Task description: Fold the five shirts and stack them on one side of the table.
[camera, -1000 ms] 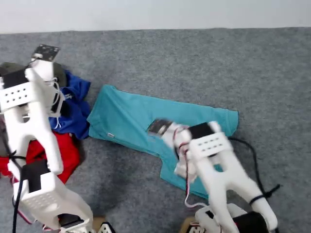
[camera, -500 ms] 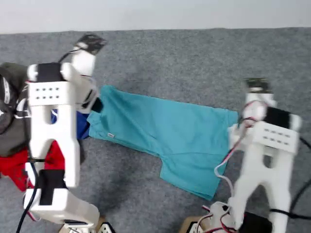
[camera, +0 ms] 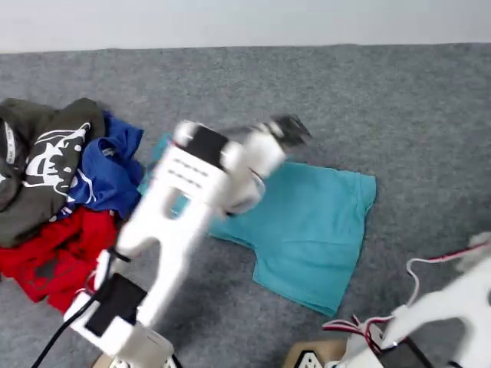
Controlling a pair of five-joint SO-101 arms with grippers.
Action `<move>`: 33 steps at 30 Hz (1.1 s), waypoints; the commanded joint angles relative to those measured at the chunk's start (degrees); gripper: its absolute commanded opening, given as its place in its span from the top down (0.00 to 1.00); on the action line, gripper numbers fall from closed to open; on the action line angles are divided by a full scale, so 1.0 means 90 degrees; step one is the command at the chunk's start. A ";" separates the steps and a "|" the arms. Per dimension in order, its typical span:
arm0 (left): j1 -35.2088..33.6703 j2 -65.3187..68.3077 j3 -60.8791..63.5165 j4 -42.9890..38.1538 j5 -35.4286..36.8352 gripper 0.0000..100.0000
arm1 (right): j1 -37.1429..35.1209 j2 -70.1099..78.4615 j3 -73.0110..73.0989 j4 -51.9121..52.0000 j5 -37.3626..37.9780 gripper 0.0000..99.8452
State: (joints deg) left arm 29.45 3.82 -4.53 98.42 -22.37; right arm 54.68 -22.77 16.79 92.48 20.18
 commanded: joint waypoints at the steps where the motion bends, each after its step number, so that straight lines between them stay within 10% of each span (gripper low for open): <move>1: 0.0742 -0.0283 0.0288 -0.0225 0.0000 1.00 | 0.0650 -0.0249 -0.0303 0.0034 0.0264 0.96; 19: 0.3038 -0.0274 0.1646 -0.1621 -0.0010 0.95 | 0.1812 -0.0230 -0.0274 0.0044 0.0967 0.96; 33: 0.3126 0.0527 0.2007 -0.1905 -0.0029 0.79 | 0.1783 -0.0239 -0.0059 0.0308 0.0967 0.96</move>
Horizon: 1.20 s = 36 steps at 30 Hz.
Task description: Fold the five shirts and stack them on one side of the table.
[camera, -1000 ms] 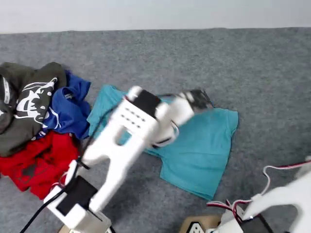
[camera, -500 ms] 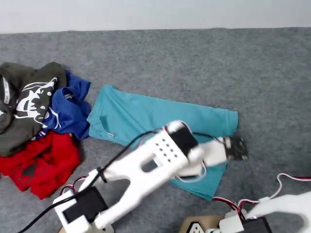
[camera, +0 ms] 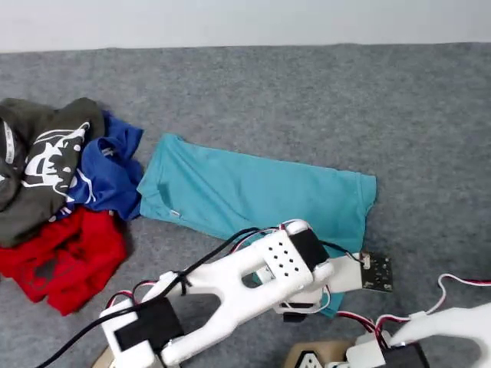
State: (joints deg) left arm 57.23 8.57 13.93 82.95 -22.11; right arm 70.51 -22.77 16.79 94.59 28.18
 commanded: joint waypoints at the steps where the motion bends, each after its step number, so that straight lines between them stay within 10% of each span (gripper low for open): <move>1: 0.0039 0.0020 -0.0044 -0.0244 -0.0059 0.79 | 0.0044 -0.0239 -0.0020 0.0073 0.0078 0.96; 36: -0.0498 0.0869 -0.0142 -0.1065 -0.0596 0.79 | -0.0005 -0.0239 -0.0010 0.0015 0.0078 0.96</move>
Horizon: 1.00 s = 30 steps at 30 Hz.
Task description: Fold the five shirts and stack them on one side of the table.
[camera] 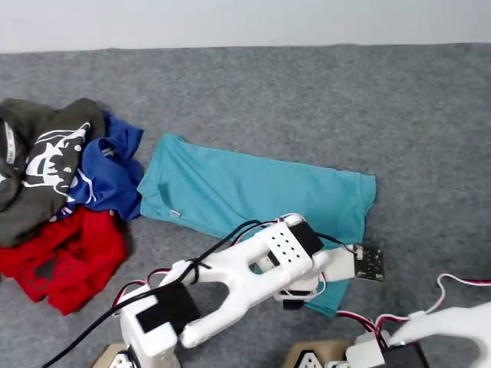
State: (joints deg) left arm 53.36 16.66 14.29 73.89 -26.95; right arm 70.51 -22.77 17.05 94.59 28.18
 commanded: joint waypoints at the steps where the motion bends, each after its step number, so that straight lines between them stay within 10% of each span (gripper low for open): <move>1: -0.0068 -0.0010 -0.0220 -0.0059 -0.0059 0.79 | -0.0005 -0.0239 -0.0039 0.0015 0.0078 0.96; 30: -0.0176 0.1006 -0.1206 0.0371 -0.0029 0.89 | -0.0005 -0.0230 -0.0039 0.0015 0.0078 0.96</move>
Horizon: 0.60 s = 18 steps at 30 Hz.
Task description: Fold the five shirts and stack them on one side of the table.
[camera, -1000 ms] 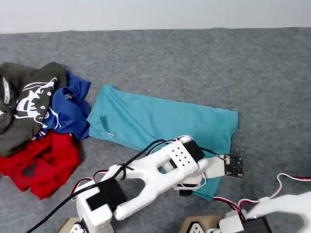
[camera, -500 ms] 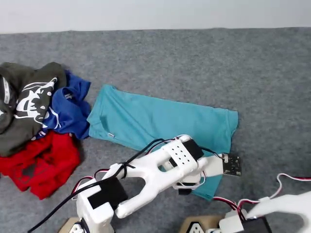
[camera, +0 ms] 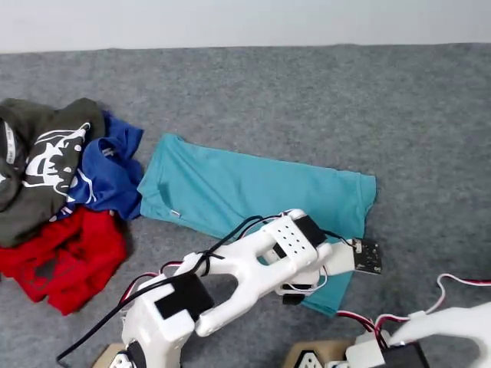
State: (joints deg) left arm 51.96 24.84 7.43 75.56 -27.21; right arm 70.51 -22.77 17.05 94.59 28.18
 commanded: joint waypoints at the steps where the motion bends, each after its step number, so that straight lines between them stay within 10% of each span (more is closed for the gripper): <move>1: -0.0020 0.0186 -0.0571 0.0274 0.0000 0.92 | -0.0005 -0.0230 -0.0039 0.0015 0.0078 0.96; 18: 0.0264 0.0547 -0.1236 0.1055 0.0010 1.00 | -0.0005 -0.0230 -0.0039 0.0005 0.0078 0.96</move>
State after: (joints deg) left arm 53.71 30.02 -0.92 82.77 -26.95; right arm 70.51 -22.77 17.05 94.59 28.18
